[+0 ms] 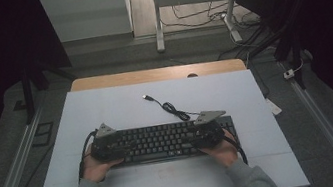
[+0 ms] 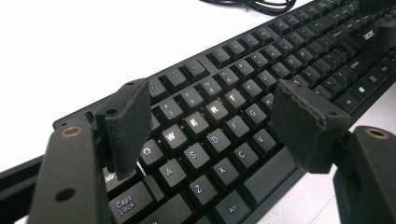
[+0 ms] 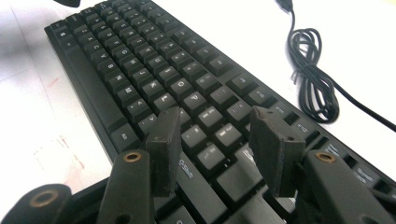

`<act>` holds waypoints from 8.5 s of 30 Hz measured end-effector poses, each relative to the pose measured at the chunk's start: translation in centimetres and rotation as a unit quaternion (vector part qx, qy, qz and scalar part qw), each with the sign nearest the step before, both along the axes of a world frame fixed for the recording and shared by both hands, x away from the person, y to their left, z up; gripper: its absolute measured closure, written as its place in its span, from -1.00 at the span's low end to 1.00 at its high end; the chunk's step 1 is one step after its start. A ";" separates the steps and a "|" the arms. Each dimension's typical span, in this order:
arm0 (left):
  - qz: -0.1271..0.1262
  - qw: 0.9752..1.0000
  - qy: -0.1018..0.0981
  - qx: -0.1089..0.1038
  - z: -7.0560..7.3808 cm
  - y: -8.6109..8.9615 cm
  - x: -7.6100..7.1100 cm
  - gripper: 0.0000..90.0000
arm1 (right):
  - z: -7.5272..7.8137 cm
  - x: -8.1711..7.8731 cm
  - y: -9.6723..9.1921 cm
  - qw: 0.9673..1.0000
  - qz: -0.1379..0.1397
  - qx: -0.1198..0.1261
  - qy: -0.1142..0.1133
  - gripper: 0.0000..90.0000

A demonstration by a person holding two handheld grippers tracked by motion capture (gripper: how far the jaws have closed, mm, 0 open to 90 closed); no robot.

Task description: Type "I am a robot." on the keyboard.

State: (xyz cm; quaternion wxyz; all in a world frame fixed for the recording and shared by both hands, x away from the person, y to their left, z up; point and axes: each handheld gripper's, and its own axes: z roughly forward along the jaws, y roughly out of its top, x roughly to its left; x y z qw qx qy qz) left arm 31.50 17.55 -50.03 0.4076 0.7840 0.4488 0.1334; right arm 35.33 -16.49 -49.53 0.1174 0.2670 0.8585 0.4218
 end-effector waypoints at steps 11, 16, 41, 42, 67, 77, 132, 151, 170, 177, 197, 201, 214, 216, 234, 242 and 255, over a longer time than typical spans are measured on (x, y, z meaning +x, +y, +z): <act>-0.004 1.000 0.001 0.004 -0.1 -0.2 0.0 -0.36 | 0.0 0.2 1.7 1.000 0.008 -0.004 0.002 0.41; -0.005 1.000 0.002 0.007 -0.1 -0.3 0.0 -0.36 | 0.0 0.4 2.5 1.000 0.019 -0.003 0.007 0.77; -0.007 1.000 0.006 0.010 -0.2 -0.3 0.1 -0.37 | -1.3 2.0 6.3 0.999 0.033 -0.034 0.013 0.99; -0.006 1.000 0.006 0.011 -0.2 -0.3 0.1 -0.37 | -1.3 2.1 6.3 0.999 0.032 -0.035 0.013 0.99; -0.009 1.000 0.006 0.016 -0.3 -0.4 0.0 -0.38 | -1.9 2.4 6.9 0.999 0.024 -0.038 0.011 0.99; -0.007 1.000 0.005 0.014 -0.2 -0.2 0.0 -0.38 | -0.7 1.7 6.2 1.000 0.027 -0.010 0.001 0.98; 0.004 1.000 -0.008 -0.002 0.2 0.0 0.1 -0.02 | -0.7 -1.0 -2.3 1.000 -0.017 0.000 -0.004 0.14; -0.033 0.999 0.006 0.016 -0.5 -2.7 1.4 0.97 | -0.9 -1.0 -2.1 1.000 -0.014 -0.005 -0.002 0.15; -0.031 0.998 0.026 0.042 -2.0 -4.4 2.5 0.97 | -0.9 -1.0 -2.0 1.000 -0.013 -0.008 -0.002 0.15; -0.033 0.998 0.026 0.045 -2.1 -4.6 2.5 0.97 | -0.9 -1.0 -2.0 1.000 -0.013 -0.009 -0.002 0.15; -0.029 0.999 -0.014 0.014 0.0 -3.1 1.4 -0.25 | -0.9 -0.9 -2.2 1.000 -0.014 -0.006 -0.003 0.15; -0.030 0.999 -0.011 0.015 0.3 -2.7 1.1 -0.44 | -0.9 -0.9 -2.2 1.000 -0.014 -0.006 -0.004 0.15; -0.017 1.000 -0.012 0.018 0.8 -1.4 -0.3 -0.57 | -1.0 -0.8 -2.3 1.000 -0.016 -0.010 -0.004 0.14; -0.016 1.000 -0.011 0.019 0.8 -1.3 -0.5 -0.57 | -1.0 -0.8 -2.3 1.000 -0.016 -0.010 -0.004 0.14; -0.009 1.000 -0.004 0.021 0.4 -0.8 -0.7 -0.55 | -0.6 -0.9 -2.2 1.000 -0.015 -0.002 -0.011 0.14; -0.010 1.000 -0.003 0.024 0.4 -0.9 -0.6 -0.55 | -0.1 -1.0 -1.6 1.000 -0.006 0.007 -0.014 0.14; -0.013 1.000 -0.002 0.026 0.3 -1.1 -0.5 -0.55 | 0.3 -1.0 0.0 1.000 0.007 0.011 -0.011 0.22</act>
